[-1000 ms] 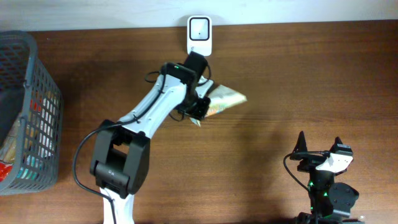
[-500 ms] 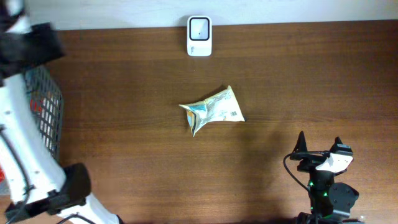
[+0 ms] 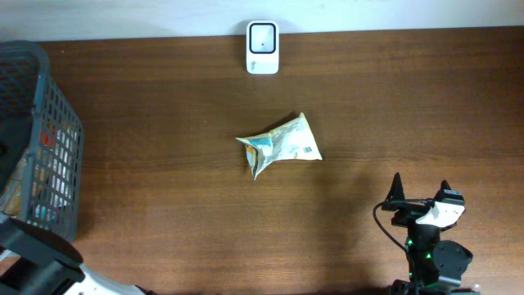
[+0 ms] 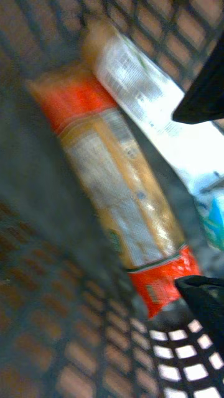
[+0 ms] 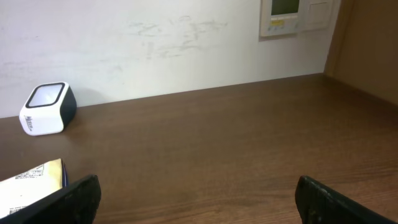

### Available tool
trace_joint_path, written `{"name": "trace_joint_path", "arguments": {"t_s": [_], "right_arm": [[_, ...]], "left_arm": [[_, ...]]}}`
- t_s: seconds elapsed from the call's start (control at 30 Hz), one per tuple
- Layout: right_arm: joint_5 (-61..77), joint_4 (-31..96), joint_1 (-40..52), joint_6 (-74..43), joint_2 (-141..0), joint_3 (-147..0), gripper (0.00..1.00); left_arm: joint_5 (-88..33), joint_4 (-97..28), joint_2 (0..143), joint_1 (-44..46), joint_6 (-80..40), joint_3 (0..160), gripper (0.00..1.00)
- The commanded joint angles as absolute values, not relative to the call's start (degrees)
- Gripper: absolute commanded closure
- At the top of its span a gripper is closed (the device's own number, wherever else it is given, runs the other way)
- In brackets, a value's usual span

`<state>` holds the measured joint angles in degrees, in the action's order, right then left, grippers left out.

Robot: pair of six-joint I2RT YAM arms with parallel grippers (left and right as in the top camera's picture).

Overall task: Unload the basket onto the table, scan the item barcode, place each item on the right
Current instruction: 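Reach the left gripper into the basket and grasp the orange-capped pasta pack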

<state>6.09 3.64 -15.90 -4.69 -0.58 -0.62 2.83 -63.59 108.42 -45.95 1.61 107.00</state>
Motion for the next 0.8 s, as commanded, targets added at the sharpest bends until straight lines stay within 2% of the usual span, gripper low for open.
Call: {"name": "trace_joint_path", "arguments": {"t_s": [0.0, 0.03, 0.13, 0.2, 0.3, 0.4, 0.43, 0.53, 0.57, 0.6, 0.63, 0.67, 0.7, 0.73, 0.77], "right_arm": [[5.9, 3.9, -16.2, -4.8, -0.2, -0.3, 0.01], [5.9, 3.9, -16.2, -4.8, -0.2, -0.3, 0.01], [5.9, 3.9, -16.2, -4.8, -0.2, -0.3, 0.01], [5.9, 3.9, -16.2, -4.8, -0.2, -0.3, 0.01], [6.0, 3.9, -16.2, -4.8, -0.2, -0.3, 0.01], [5.9, 3.9, -16.2, -4.8, -0.2, -0.3, 0.01], [6.0, 3.9, -16.2, -4.8, -0.2, -0.3, 0.01], [5.9, 3.9, -16.2, -4.8, -0.2, -0.3, 0.01], [5.9, 3.9, -16.2, -4.8, -0.2, -0.3, 0.01], [5.9, 3.9, -16.2, -4.8, -0.2, -0.3, 0.01], [5.9, 3.9, -16.2, -4.8, -0.2, -0.3, 0.01], [5.9, 3.9, -16.2, -4.8, -0.2, -0.3, 0.01], [5.9, 3.9, -16.2, -4.8, -0.2, -0.3, 0.01], [5.9, 3.9, -16.2, -4.8, -0.2, -0.3, 0.01], [6.0, 3.9, -16.2, -4.8, -0.2, -0.3, 0.01]], "left_arm": [[2.8, -55.0, 108.7, -47.9, 13.3, 96.2, 0.09], [2.8, -52.6, 108.7, -47.9, 21.2, 93.7, 0.06], [2.6, -47.4, 108.8, -47.8, 41.2, 87.9, 0.06], [2.1, -45.6, 109.1, -48.2, 47.7, 87.1, 0.06], [-2.2, -46.1, 111.0, -48.2, 53.0, 87.0, 0.05], [-0.9, -44.2, 115.5, -48.2, 55.4, 87.0, 0.06], [-0.1, -42.9, 116.4, -48.2, 55.4, 87.0, 0.01], [-1.4, -40.1, 120.3, -48.2, 55.4, 87.0, 0.01], [-2.0, -40.4, 121.9, -48.1, 55.4, 87.0, 0.04], [-2.2, -41.0, 122.8, -48.1, 55.4, 87.0, 0.22], [-2.2, -41.0, 122.8, -48.1, 55.4, 87.0, 0.51], [-2.2, -41.0, 122.7, -48.1, 55.4, 87.1, 0.72], [-2.2, -41.0, 122.7, -48.1, 55.4, 87.1, 0.83], [-2.2, -41.0, 122.7, -48.1, 54.9, 87.1, 1.00], [-2.2, -40.9, 122.7, -48.1, 53.0, 87.1, 1.00]]}}
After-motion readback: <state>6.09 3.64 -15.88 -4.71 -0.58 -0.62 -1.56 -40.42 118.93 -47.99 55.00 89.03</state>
